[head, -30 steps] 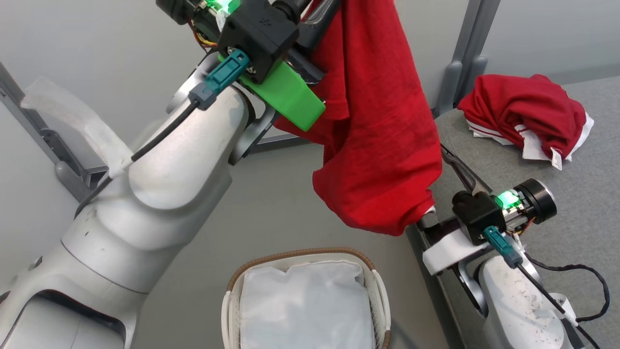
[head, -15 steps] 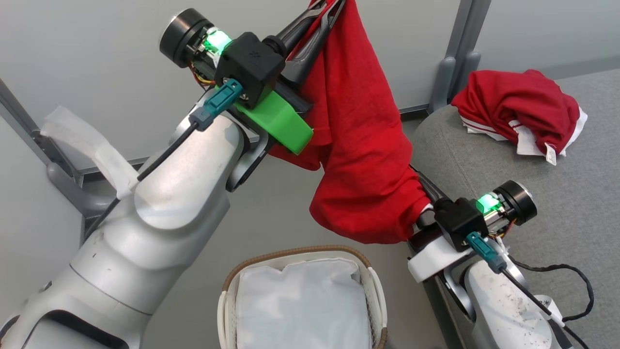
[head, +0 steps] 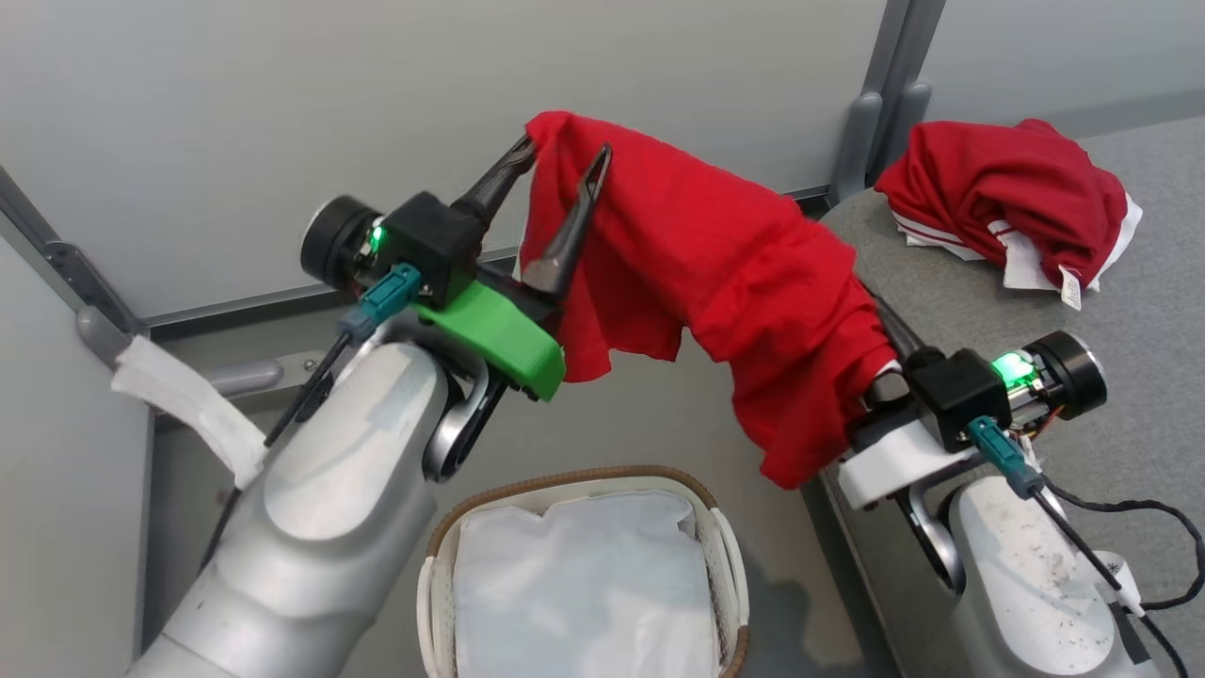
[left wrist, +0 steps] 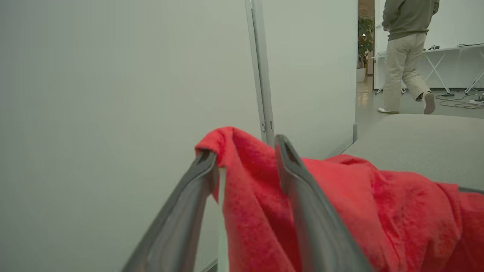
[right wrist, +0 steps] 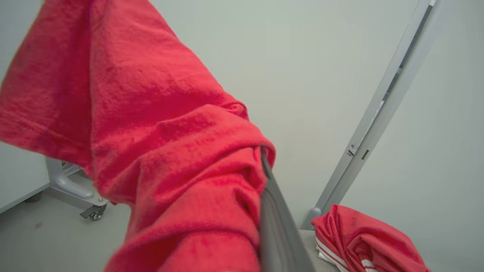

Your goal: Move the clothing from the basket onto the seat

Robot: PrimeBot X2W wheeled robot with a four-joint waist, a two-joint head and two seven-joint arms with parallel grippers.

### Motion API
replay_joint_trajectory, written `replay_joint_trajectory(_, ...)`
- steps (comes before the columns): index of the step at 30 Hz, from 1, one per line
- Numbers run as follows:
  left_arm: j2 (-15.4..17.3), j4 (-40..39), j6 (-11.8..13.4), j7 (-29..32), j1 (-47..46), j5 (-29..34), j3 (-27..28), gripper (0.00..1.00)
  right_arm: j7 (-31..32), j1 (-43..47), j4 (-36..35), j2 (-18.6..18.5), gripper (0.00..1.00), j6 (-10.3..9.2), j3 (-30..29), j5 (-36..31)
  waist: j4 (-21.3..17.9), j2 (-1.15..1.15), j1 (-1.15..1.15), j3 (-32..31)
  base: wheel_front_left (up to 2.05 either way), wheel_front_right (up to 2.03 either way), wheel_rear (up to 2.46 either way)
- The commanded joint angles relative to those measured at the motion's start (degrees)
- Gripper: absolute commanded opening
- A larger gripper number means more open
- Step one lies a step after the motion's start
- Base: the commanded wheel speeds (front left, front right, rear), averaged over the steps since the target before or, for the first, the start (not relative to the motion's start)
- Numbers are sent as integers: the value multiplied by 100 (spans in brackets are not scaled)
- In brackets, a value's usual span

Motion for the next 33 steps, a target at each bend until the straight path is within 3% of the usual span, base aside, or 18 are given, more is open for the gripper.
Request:
replay_joint_trajectory(1, -33, 19, 41, 0, 248, -59, 124, 100, -7, -69, -53, -18, 0, -8, -95, -12, -8, 0, 0, 35, 0, 0, 0)
replay_joint_trajectory(15, -295, 197, 21, 0, 1804, 217, 780, 100, -7, -2, -325, -18, 0, -8, -994, -209, -28, 0, 0, 189, 0, 0, 0)
replay_joint_trajectory(33, -518, 226, -61, 0, 2487, 584, 1380, 100, -7, 184, -386, -19, 0, -8, -1530, -356, -302, 0, 0, 226, 0, 0, 0)
